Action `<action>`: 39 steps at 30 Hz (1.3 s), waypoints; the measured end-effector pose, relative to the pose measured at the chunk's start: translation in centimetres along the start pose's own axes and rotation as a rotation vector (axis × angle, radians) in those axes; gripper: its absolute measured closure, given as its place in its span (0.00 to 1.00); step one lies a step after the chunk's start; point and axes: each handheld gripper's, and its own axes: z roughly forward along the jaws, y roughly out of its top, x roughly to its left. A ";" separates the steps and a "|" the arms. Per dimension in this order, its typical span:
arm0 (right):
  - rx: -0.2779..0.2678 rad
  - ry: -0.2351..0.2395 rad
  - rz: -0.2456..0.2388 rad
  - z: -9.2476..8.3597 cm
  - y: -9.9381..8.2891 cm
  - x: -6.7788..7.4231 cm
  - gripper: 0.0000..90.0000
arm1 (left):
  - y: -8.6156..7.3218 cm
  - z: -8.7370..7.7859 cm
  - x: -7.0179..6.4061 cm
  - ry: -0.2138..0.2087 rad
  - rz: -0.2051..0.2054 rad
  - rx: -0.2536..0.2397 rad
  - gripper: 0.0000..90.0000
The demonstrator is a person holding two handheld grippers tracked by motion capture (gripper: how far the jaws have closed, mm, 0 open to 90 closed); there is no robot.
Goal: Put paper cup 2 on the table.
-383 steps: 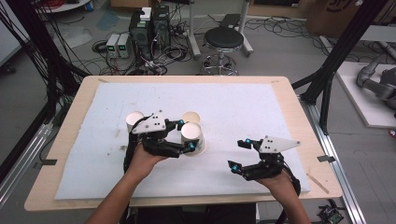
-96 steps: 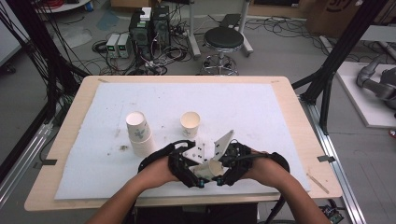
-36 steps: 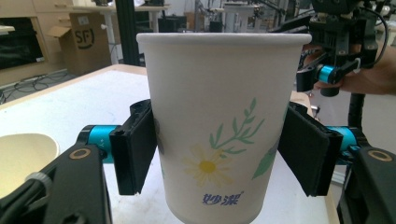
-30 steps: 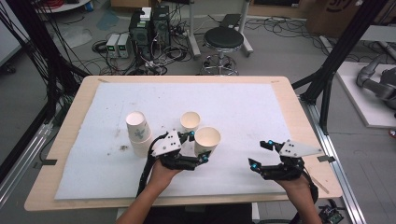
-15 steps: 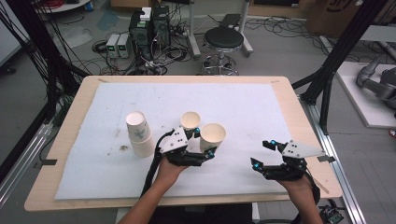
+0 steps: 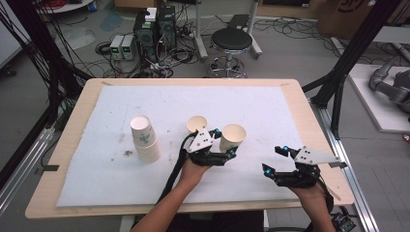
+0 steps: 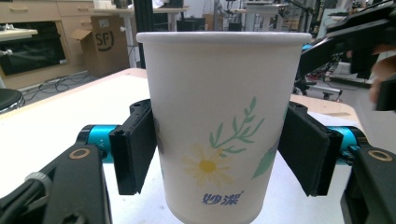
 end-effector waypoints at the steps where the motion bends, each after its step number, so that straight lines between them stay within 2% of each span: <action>1: -0.001 0.001 0.001 0.0 0.0 0.0 0.24 | -0.3 0.8 0.0 0.007 -0.009 0.007 0.35; 5: -0.001 0.009 0.000 -0.1 -0.1 -0.1 0.24 | -0.7 2.1 0.0 0.007 0.003 0.032 0.35; 11: -0.004 0.011 0.003 -0.2 -0.2 -0.2 0.24 | -1.3 3.5 0.0 0.020 -0.004 0.063 0.35; 12: -0.005 0.012 0.002 -0.2 -0.2 -0.2 0.24 | -1.5 4.0 0.1 0.035 0.000 0.081 0.35; 14: -0.006 0.012 0.004 -0.3 -0.2 -0.2 0.24 | -1.6 4.3 0.2 0.040 0.001 0.092 0.35; 15: -0.007 0.011 0.004 -0.3 -0.2 -0.2 0.24 | -1.8 4.6 0.3 0.066 0.005 0.107 0.35; 23: -0.007 0.019 0.001 -0.2 -0.1 -0.1 0.24 | -2.1 5.4 0.7 0.104 -0.015 0.119 0.36; 26: -0.004 0.023 -0.001 -0.1 -0.1 0.0 0.24 | -1.9 6.1 0.9 0.106 -0.017 0.167 0.36; 29: -0.005 0.023 -0.001 -0.1 -0.1 0.0 0.24 | -1.9 6.5 0.6 0.133 0.004 0.207 0.36; 32: -0.006 0.024 -0.003 -0.2 -0.1 0.0 0.24 | -1.8 6.8 0.4 0.142 0.016 0.227 0.36; 33: -0.005 0.025 -0.002 -0.2 -0.1 0.0 0.24 | -1.8 6.9 0.3 0.150 0.031 0.264 0.36; 36: -0.007 0.024 -0.002 -0.3 -0.1 0.0 0.24 | -1.7 7.0 0.1 0.160 0.044 0.309 0.36; 39: -0.006 0.024 -0.006 -0.4 -0.1 0.1 0.24 | -1.8 6.8 0.1 0.163 0.035 0.332 0.36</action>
